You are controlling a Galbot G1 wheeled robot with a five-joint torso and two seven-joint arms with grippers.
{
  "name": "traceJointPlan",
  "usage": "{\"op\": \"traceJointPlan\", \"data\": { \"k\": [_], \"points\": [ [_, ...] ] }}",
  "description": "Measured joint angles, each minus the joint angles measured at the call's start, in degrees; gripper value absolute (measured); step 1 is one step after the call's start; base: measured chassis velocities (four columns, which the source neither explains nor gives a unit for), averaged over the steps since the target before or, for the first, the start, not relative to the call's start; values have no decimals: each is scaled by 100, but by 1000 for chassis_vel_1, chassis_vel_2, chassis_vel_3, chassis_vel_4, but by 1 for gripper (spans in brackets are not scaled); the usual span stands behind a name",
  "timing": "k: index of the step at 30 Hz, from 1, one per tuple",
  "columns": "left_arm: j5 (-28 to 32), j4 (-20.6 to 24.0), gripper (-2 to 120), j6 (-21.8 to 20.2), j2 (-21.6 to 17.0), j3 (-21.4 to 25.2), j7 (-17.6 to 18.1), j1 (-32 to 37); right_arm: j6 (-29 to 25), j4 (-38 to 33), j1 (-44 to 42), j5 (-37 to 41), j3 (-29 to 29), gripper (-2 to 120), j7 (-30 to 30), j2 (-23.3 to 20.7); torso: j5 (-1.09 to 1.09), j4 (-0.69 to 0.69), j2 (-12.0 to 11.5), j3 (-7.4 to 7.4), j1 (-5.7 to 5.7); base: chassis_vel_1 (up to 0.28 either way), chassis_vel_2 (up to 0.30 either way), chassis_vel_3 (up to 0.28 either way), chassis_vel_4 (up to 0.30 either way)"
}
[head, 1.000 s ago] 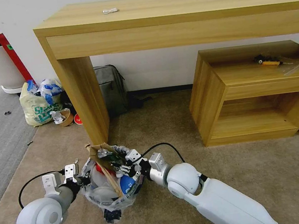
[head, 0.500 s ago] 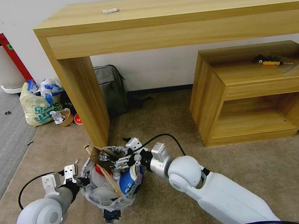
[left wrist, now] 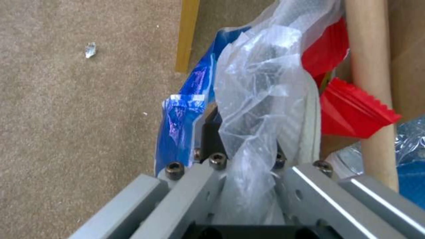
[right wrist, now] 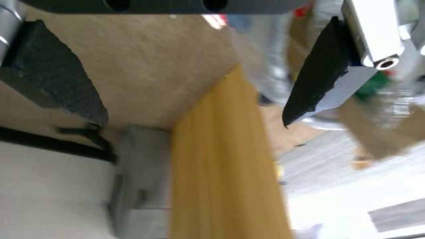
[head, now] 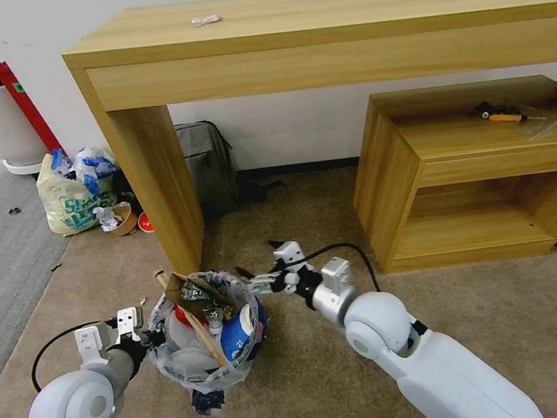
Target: Pick up the trash bin and place the garbage on the floor into it.
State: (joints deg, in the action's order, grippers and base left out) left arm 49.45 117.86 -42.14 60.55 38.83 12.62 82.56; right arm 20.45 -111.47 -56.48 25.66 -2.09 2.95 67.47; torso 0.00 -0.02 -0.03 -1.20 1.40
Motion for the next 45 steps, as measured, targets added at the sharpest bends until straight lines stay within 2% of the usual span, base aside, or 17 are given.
{"op": "traceJointPlan", "data": {
  "k": [6,14,23,45],
  "points": [
    [-64,6,0,0,66,74,-50,45,-183,-9,-680,-623,812,100,2,187,0,0,0,0,0,0,0,0,0],
    [-115,29,0,0,97,99,-90,67,-238,-186,-1255,-831,1284,100,-55,197,0,-1,0,0,0,0,0,0,0],
    [-133,108,0,0,115,94,-76,94,-289,-258,-1403,-884,1493,100,-59,202,0,0,0,0,0,34,31,-36,-40],
    [-138,72,0,0,88,67,-78,94,-255,20,-1768,-934,1448,100,3,299,-2,1,0,0,0,192,194,-189,-184]
  ]
}}
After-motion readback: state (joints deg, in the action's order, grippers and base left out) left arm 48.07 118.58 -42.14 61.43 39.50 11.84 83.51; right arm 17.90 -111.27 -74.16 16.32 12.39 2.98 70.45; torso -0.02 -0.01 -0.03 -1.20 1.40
